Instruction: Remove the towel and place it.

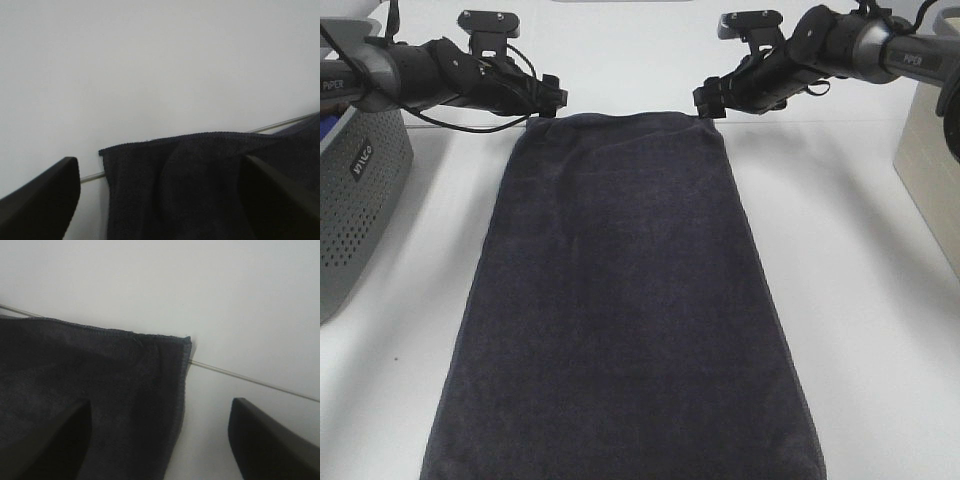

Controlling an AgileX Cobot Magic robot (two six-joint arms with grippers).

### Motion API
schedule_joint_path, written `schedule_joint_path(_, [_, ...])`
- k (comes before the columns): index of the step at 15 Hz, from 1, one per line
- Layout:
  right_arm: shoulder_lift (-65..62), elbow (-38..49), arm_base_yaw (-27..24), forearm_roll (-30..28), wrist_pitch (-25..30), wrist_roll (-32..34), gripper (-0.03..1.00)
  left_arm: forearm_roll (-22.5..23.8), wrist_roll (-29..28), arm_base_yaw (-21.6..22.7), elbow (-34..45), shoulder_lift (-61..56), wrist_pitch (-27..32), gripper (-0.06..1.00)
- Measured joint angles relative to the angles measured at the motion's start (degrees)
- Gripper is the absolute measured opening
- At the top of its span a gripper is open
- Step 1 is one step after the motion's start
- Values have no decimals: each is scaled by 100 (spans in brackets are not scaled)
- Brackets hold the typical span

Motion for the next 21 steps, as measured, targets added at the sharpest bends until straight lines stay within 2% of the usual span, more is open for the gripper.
schedule_joint_path(1, [-57, 0, 0, -34, 69, 0, 74, 0, 0, 0, 0, -17, 109, 81])
schedule_joint_path(3, [-361, 0, 0, -138, 659, 0, 74, 183, 0, 0, 0, -206, 819, 81])
schedule_joint_path(6, [-1003, 0, 0, -195, 1971, 281, 74, 579, -344, 0, 0, -1083, 2624, 81])
schedule_joint_path(8, [-1581, 0, 0, -498, 2859, 745, 74, 957, -985, 0, 0, -1788, 3753, 81])
schedule_joint_path(10, [-2068, -23, 0, -985, 3455, 985, 74, 1507, -1690, 0, 0, -2504, 4715, 81])
schedule_joint_path(12, [-2475, -52, -17, -1329, 4165, 1541, 74, 2469, -2229, 29, -6, -3083, 5437, 81])
schedule_joint_path(14, [-2807, -52, -109, -1318, 4452, 1833, 74, 3214, -2573, 286, -23, -3449, 5810, 81])
schedule_joint_path(16, [-3186, -52, -258, -1203, 4492, 2023, 73, 3386, -2670, 825, -23, -3650, 6159, 81])
schedule_joint_path(18, [-3621, 17, -407, -1192, 4492, 2103, 73, 3209, -2630, 1324, 63, -3810, 6217, 81])
schedule_joint_path(19, [-3890, 212, -418, -1209, 4498, 2103, 73, 3031, -2532, 1432, 269, -3971, 6217, 81])
schedule_joint_path(21, [-4687, 1037, -418, -1209, 4492, 2103, 73, 2767, -2447, 1438, 1215, -4566, 6217, 81])
